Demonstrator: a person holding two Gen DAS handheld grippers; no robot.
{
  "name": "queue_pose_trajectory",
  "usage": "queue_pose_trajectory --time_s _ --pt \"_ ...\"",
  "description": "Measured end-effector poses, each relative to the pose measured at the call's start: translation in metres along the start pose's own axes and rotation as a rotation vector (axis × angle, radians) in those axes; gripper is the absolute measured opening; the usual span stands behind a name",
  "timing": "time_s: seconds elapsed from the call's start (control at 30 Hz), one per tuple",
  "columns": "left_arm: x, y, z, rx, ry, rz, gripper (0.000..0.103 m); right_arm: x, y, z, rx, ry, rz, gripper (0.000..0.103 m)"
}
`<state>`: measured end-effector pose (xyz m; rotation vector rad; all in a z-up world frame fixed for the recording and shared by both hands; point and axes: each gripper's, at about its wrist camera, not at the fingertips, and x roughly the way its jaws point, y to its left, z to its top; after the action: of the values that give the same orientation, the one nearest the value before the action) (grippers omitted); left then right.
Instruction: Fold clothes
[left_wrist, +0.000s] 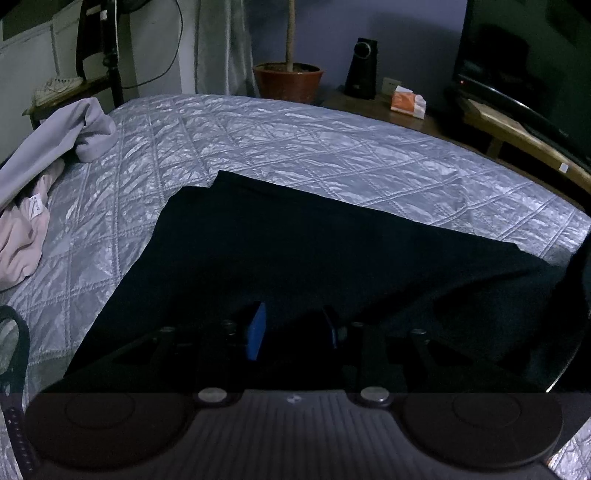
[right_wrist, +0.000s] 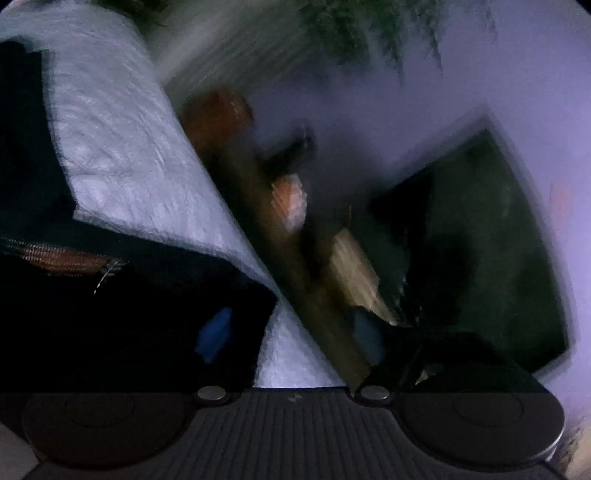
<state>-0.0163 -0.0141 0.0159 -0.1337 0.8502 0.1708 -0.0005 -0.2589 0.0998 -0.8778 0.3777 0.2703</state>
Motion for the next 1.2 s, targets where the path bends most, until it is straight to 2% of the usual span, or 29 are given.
queue_pose_trajectory --time_s 0.03,0.1,0.13,0.17,0.2,0.23,0.27,0.37,0.43,0.5,0.53,0.57,0.6,0.67,0.73,0.77,0.83,0.9,0.97,1.0,1.03,1.07,1.13,1.2 --pt "0.0 0.0 0.0 0.0 0.001 -0.001 0.031 0.002 -0.014 -0.006 0.13 0.053 -0.001 0.08" --pt "0.0 0.0 0.001 0.004 0.003 -0.001 0.032 -0.015 -0.051 -0.023 0.475 0.067 -0.013 0.08" --pt "0.0 -0.001 0.001 0.007 0.003 0.0 0.033 -0.022 -0.064 -0.034 0.624 0.08 0.014 0.081" --pt "0.0 0.0 0.001 0.001 0.003 -0.002 0.033 -0.027 -0.075 -0.05 0.771 0.09 0.089 0.08" --pt "-0.001 0.002 0.002 -0.021 0.005 -0.011 0.032 -0.03 -0.076 -0.064 0.86 0.105 0.19 0.076" --pt "-0.003 0.002 0.002 -0.031 0.01 -0.022 0.031 -0.031 -0.069 -0.071 0.857 0.129 0.243 0.076" --pt "-0.004 0.003 0.003 -0.041 0.015 -0.033 0.029 -0.032 -0.056 -0.076 0.796 0.168 0.292 0.077" --pt "-0.017 -0.005 0.003 -0.021 -0.039 -0.102 0.028 -0.028 -0.022 -0.089 0.682 0.223 0.457 0.08" --pt "-0.032 -0.017 0.0 0.042 -0.133 -0.121 0.028 -0.024 -0.009 -0.095 0.668 0.223 0.473 0.083" --pt "-0.047 -0.03 -0.005 0.109 -0.217 -0.159 0.029 -0.014 -0.006 -0.101 0.724 0.241 0.476 0.085" --pt "-0.053 -0.036 -0.007 0.135 -0.246 -0.186 0.029 -0.009 -0.004 -0.102 0.732 0.263 0.45 0.082" --pt "-0.057 -0.04 -0.009 0.15 -0.258 -0.213 0.029 -0.008 0.0 -0.104 0.755 0.274 0.446 0.069" --pt "-0.061 -0.045 -0.011 0.166 -0.271 -0.24 0.03 -0.006 0.004 -0.106 0.778 0.284 0.441 0.063" --pt "-0.064 -0.051 -0.013 0.176 -0.261 -0.298 0.03 -0.004 0.012 -0.109 0.823 0.305 0.433 0.053" --pt "-0.069 -0.059 -0.018 0.209 -0.262 -0.343 0.03 -0.012 0.021 -0.105 0.853 0.307 0.473 0.048" --pt "-0.07 -0.063 -0.018 0.226 -0.259 -0.372 0.03 -0.018 0.027 -0.103 0.861 0.303 0.521 0.044" --pt "-0.07 -0.069 -0.021 0.242 -0.222 -0.427 0.032 -0.03 0.04 -0.099 0.876 0.295 0.617 0.044" --pt "-0.068 -0.075 -0.023 0.253 -0.169 -0.471 0.033 -0.043 0.052 -0.094 0.888 0.287 0.709 0.05" --pt "-0.062 -0.075 -0.024 0.25 -0.138 -0.456 0.033 -0.054 0.059 -0.087 0.838 0.282 0.698 0.052" --pt "-0.059 -0.075 -0.024 0.244 -0.125 -0.451 0.033 -0.056 0.059 -0.087 0.854 0.289 0.659 0.052" --pt "-0.059 -0.075 -0.023 0.237 -0.123 -0.45 0.033 -0.054 0.054 -0.096 0.946 0.282 0.648 0.054" --pt "-0.059 -0.074 -0.023 0.231 -0.12 -0.448 0.033 -0.053 0.049 -0.104 1.037 0.274 0.637 0.062" --pt "-0.059 -0.075 -0.021 0.232 -0.127 -0.443 0.034 -0.047 0.041 -0.124 1.243 0.238 0.63 0.066" --pt "-0.061 -0.078 -0.023 0.241 -0.132 -0.441 0.034 -0.038 0.039 -0.14 1.45 0.183 0.653 0.081"
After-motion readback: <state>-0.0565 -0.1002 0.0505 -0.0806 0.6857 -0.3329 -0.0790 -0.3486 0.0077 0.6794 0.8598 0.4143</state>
